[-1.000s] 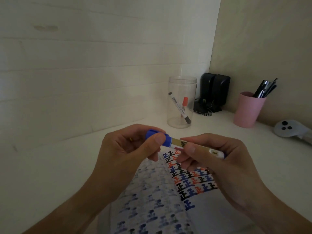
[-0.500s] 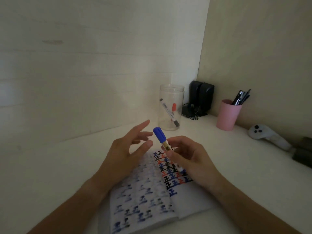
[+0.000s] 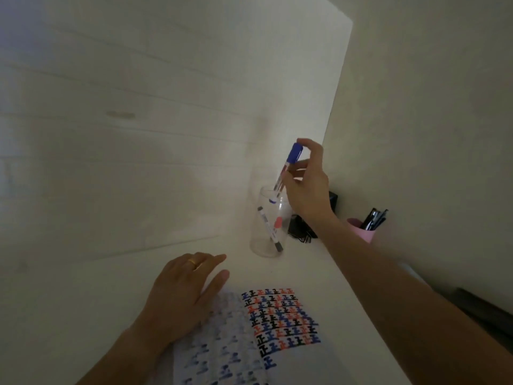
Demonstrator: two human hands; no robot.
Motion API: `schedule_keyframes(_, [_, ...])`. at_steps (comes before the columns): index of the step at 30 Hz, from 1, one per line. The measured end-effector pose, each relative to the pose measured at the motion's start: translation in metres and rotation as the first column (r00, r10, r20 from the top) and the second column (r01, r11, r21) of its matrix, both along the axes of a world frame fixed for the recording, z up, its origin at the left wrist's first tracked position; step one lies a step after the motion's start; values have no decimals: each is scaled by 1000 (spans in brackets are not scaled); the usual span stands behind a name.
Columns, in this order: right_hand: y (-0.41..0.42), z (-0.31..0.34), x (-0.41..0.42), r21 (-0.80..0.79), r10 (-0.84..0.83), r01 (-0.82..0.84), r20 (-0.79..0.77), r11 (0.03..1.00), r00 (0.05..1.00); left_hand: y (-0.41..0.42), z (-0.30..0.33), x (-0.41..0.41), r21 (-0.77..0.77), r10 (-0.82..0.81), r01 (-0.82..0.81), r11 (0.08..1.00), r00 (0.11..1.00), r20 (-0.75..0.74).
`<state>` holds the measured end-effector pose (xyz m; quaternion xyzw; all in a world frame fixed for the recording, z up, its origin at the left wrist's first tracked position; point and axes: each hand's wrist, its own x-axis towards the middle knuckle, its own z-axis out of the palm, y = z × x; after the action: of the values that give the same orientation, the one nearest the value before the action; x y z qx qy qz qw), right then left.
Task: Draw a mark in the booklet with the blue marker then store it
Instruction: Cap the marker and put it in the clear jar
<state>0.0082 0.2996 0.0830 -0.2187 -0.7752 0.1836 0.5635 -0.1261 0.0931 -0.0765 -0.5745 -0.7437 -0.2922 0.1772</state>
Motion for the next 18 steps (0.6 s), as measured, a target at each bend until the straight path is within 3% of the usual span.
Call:
schedule_keyframes(3, [20, 10, -15, 51, -162, 163, -37, 985, 986, -1, 1, -4, -7, 20, -20, 1000, 1000, 1])
schedule_keyframes(7, [35, -16, -32, 73, -329, 322, 135, 944, 935, 3, -7, -11, -18, 22, -22, 1000, 1000, 14])
schedule_keyframes(14, [46, -35, -32, -18, -361, 380, 275, 925, 891, 7, -2, -7, -6, 8, -8, 1000, 1000, 7])
schedule_keyframes(18, [49, -37, -33, 29, -402, 418, 340, 908, 850, 7, -5, -9, -11, 5, -5, 1000, 1000, 9])
